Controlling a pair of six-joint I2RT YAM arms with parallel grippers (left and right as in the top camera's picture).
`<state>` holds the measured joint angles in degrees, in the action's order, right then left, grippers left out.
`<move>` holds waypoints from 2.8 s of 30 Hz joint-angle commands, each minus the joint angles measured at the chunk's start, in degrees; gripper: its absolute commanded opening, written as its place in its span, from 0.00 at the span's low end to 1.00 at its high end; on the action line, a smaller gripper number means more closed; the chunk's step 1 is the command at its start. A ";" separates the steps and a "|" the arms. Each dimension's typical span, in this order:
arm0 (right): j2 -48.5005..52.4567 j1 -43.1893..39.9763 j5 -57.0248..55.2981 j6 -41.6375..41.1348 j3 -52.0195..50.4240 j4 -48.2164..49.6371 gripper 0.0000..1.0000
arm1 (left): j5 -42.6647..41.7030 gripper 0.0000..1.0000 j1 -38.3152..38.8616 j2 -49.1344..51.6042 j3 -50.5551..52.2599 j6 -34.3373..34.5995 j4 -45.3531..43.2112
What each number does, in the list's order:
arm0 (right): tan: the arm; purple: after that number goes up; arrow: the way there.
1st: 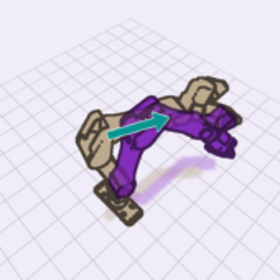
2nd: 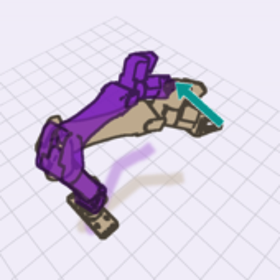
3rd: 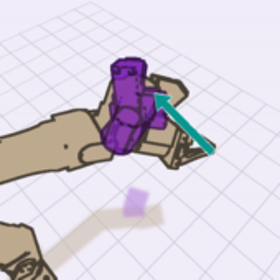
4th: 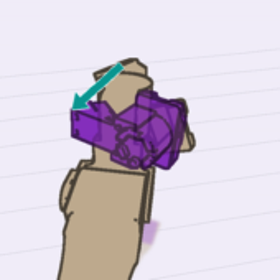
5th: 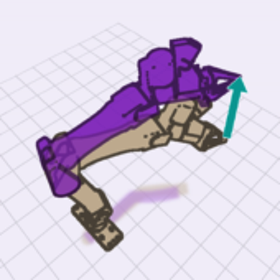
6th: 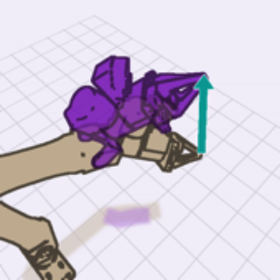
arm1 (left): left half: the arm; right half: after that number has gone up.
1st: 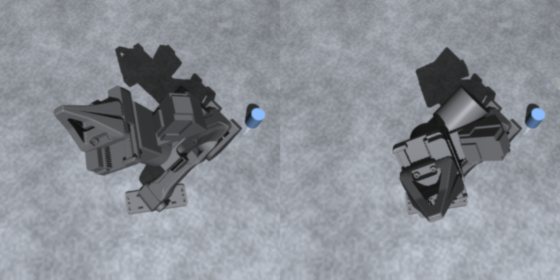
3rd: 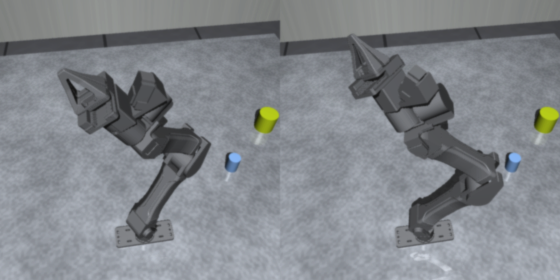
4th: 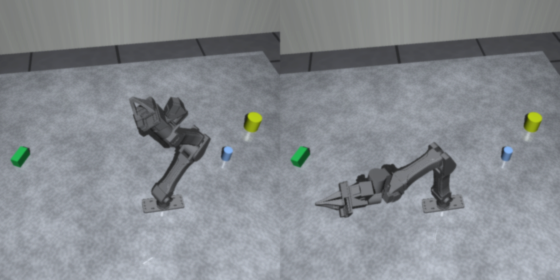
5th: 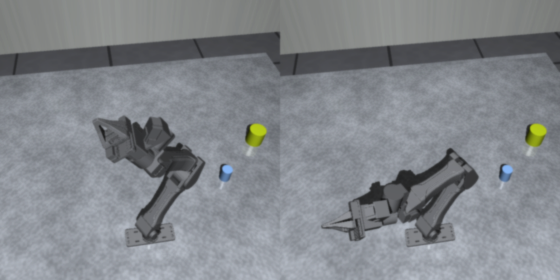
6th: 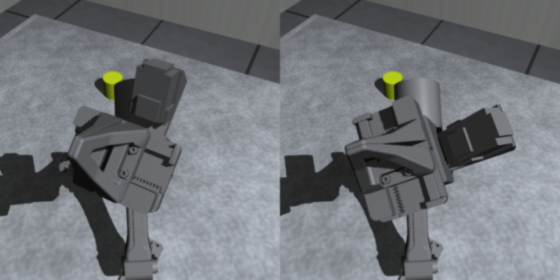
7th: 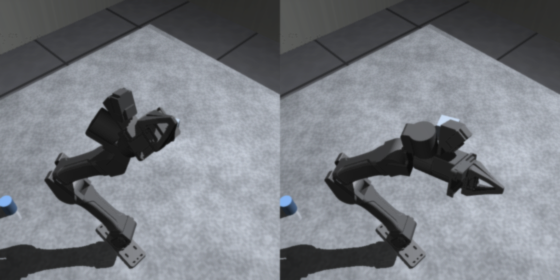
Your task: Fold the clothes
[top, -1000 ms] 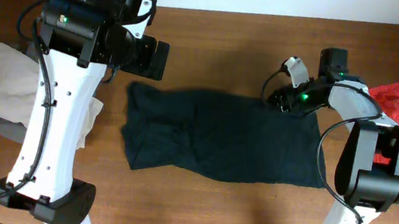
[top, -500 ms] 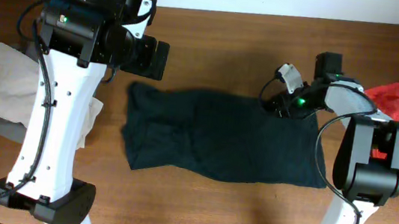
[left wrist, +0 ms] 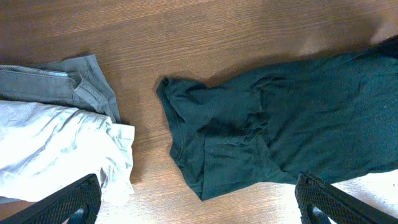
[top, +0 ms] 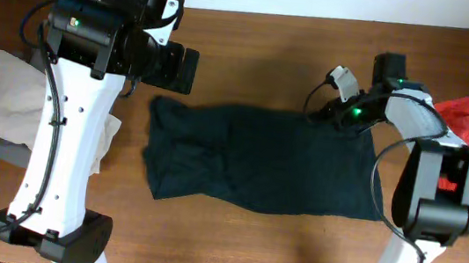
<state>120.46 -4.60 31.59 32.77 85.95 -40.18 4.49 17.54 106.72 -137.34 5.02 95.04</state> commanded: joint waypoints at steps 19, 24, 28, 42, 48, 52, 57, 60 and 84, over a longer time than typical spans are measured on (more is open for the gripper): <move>-9.01 1.53 -3.89 -5.27 1.46 -22.38 0.13 | -0.42 0.99 -0.09 -1.29 0.44 -0.74 -0.72; -9.01 4.22 -8.74 -9.64 1.46 -24.57 0.13 | -0.39 0.99 -0.09 -1.29 0.44 -0.74 -0.70; -9.01 5.79 -16.00 -18.71 1.46 -23.19 0.17 | -0.35 0.99 -0.09 -1.31 0.44 -0.76 -0.66; -5.16 3.10 -24.76 -43.28 1.27 -12.46 0.63 | -0.39 0.99 -0.09 -1.29 0.44 -0.76 -1.36; -1.73 3.87 -25.66 -50.80 1.11 -12.37 0.62 | -0.39 0.99 -0.09 -1.29 0.44 -0.76 -1.36; -1.07 4.59 -28.15 -53.22 1.07 -12.48 0.54 | -0.42 0.99 -0.09 -1.31 0.44 -0.74 -1.31; -1.09 4.70 -33.57 -54.95 0.96 -14.45 0.25 | -0.42 0.99 -0.09 -1.29 0.44 -0.74 -1.31; -1.68 4.59 -35.15 -54.88 1.11 -16.79 0.08 | -0.42 0.99 -0.09 -1.29 0.44 -0.74 -1.33; -5.07 7.08 -27.96 -58.42 -1.20 -10.75 0.45 | -0.44 0.99 -0.09 -1.31 0.44 -0.74 -2.21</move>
<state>113.08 1.26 2.42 -22.72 85.78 -52.25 4.49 17.54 106.72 -137.34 4.99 93.14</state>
